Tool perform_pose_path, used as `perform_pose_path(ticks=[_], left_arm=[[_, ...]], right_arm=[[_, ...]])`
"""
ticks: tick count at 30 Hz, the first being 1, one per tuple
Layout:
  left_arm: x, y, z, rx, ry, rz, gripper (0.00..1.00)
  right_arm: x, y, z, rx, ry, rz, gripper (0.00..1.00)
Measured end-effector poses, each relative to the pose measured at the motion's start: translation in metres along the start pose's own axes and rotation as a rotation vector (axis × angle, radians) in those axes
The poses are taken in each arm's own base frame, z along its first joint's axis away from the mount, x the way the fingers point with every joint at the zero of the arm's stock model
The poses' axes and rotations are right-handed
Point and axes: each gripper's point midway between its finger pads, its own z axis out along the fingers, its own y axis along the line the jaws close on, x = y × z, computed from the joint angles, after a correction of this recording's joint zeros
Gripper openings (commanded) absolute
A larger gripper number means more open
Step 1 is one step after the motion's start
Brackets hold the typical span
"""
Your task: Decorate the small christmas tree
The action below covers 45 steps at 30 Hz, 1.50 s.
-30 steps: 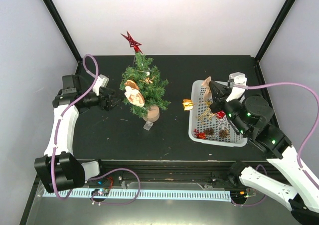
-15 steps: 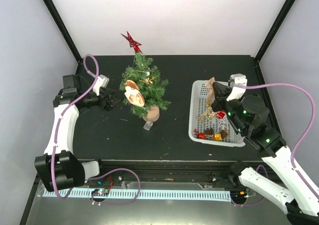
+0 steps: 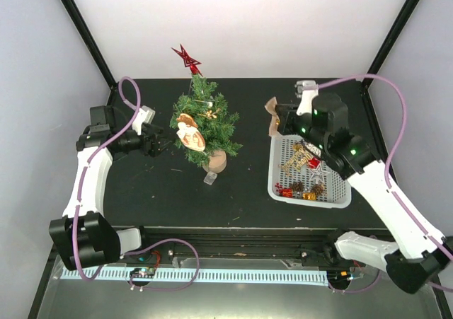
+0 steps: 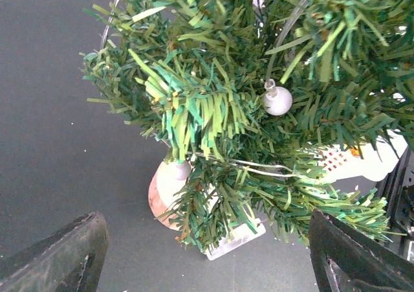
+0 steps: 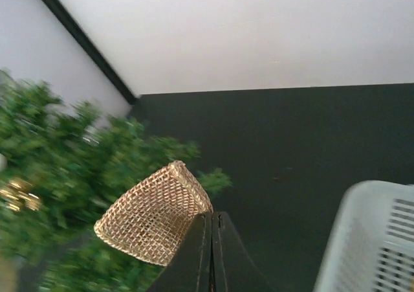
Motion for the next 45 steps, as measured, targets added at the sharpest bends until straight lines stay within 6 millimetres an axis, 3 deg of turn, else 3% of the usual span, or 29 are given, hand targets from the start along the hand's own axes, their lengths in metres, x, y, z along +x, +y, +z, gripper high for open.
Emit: perform_pose_path(ticks=[7,11,15,20,29,35,45], left_arm=[[0.005,0.007,0.005,0.008,0.017,-0.038,0.85],[0.006,0.009,0.007,0.009,0.020,-0.050,0.85],[0.007,0.011,0.007,0.007,0.022,-0.057,0.85],[0.010,0.016,0.011,0.009,0.028,-0.074,0.85],[0.016,0.023,0.016,0.005,0.040,-0.107,0.85],[0.016,0.025,0.016,-0.006,0.042,-0.107,0.85],[0.016,0.027,0.016,-0.017,0.045,-0.112,0.85]], right_arm=[[-0.037,0.050,0.017,-0.198,0.053,0.233,0.01],[-0.033,0.067,0.032,-0.278,0.142,0.415,0.01],[-0.007,0.069,0.051,-0.283,0.260,0.611,0.01],[0.026,0.059,0.055,-0.224,0.342,0.824,0.01],[0.010,0.078,0.037,-0.279,0.292,0.976,0.01],[0.020,0.089,0.055,-0.254,0.325,1.014,0.01],[0.026,0.083,0.075,-0.201,0.319,1.042,0.01]])
